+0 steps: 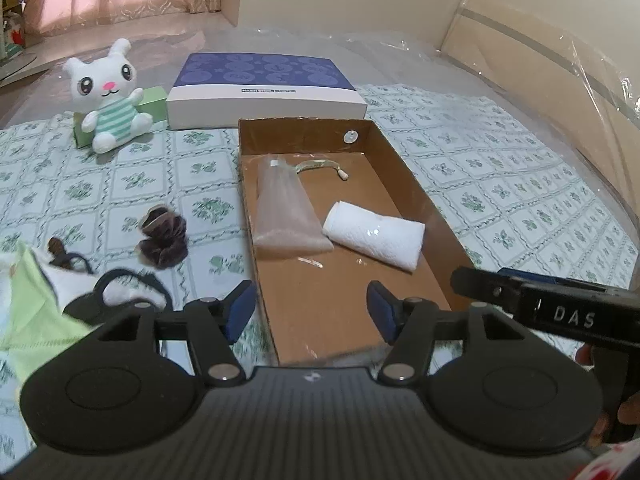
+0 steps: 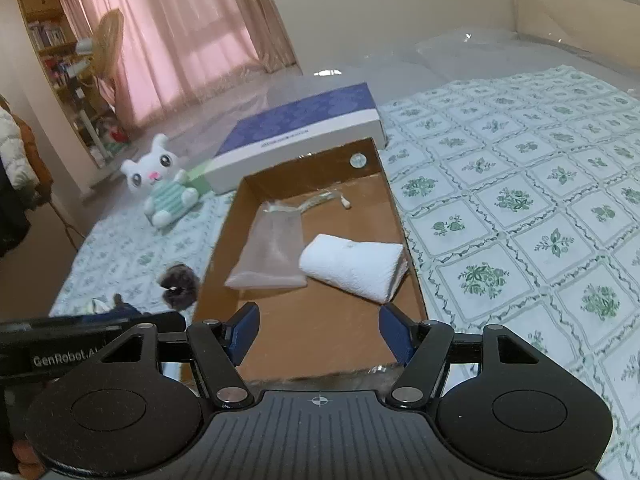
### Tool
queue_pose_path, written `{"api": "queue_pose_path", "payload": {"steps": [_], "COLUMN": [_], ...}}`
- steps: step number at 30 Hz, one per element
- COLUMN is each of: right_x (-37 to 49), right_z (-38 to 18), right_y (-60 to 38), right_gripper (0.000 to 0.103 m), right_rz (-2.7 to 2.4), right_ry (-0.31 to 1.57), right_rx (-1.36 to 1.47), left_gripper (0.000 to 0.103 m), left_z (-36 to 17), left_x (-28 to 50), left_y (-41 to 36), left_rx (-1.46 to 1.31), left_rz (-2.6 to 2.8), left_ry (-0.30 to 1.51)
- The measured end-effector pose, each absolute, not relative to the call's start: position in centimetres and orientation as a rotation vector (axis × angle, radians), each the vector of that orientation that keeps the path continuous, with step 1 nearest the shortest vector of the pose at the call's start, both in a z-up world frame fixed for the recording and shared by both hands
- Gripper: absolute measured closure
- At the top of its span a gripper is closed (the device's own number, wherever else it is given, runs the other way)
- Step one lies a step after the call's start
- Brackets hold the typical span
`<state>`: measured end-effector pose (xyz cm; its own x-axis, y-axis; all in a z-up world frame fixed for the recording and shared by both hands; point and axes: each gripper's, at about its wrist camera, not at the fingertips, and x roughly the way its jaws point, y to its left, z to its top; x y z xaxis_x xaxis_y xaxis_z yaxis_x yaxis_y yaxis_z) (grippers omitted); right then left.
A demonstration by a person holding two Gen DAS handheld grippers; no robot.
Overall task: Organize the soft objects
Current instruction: 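Withdraw both tools from the box back toward the pile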
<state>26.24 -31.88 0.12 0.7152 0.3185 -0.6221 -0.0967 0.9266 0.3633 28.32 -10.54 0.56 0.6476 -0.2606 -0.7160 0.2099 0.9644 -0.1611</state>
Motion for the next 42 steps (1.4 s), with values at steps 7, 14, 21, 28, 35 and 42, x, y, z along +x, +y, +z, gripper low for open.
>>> {"api": "queue_pose_path", "payload": {"steps": [7, 14, 21, 28, 35, 42], "right_x": [23.3, 20.8, 19.0, 18.7, 18.8, 19.3], "right_z": [1.2, 1.4, 1.3, 1.2, 0.2, -0.6], "right_y": [-31.6, -30.6, -28.2, -25.8, -23.0, -20.3], "right_gripper": [0.034, 0.028, 0.026, 0.025, 0.025, 0.025], "right_rz": [0.252, 0.290, 0.386, 0.452, 0.498, 0.556], "right_ry": [0.725, 0.742, 0.759, 0.757, 0.751, 0.761], "right_rx": [0.340, 0.377, 0.393, 0.368, 0.325, 0.244], "left_gripper": [0.043, 0.043, 0.043, 0.041, 0.041, 0.041], "left_z": [1.3, 1.6, 2.4, 2.6, 1.9, 1.3], "left_x": [24.3, 20.4, 17.4, 15.2, 13.8, 13.1], "left_y": [-9.2, -6.6, -3.3, 0.5, 4.4, 7.7], "left_rx": [-0.062, -0.071, -0.091, -0.116, -0.138, -0.164], "left_rz": [-0.267, -0.232, -0.173, -0.088, 0.008, 0.085], "left_ry": [0.812, 0.811, 0.795, 0.800, 0.820, 0.832]}}
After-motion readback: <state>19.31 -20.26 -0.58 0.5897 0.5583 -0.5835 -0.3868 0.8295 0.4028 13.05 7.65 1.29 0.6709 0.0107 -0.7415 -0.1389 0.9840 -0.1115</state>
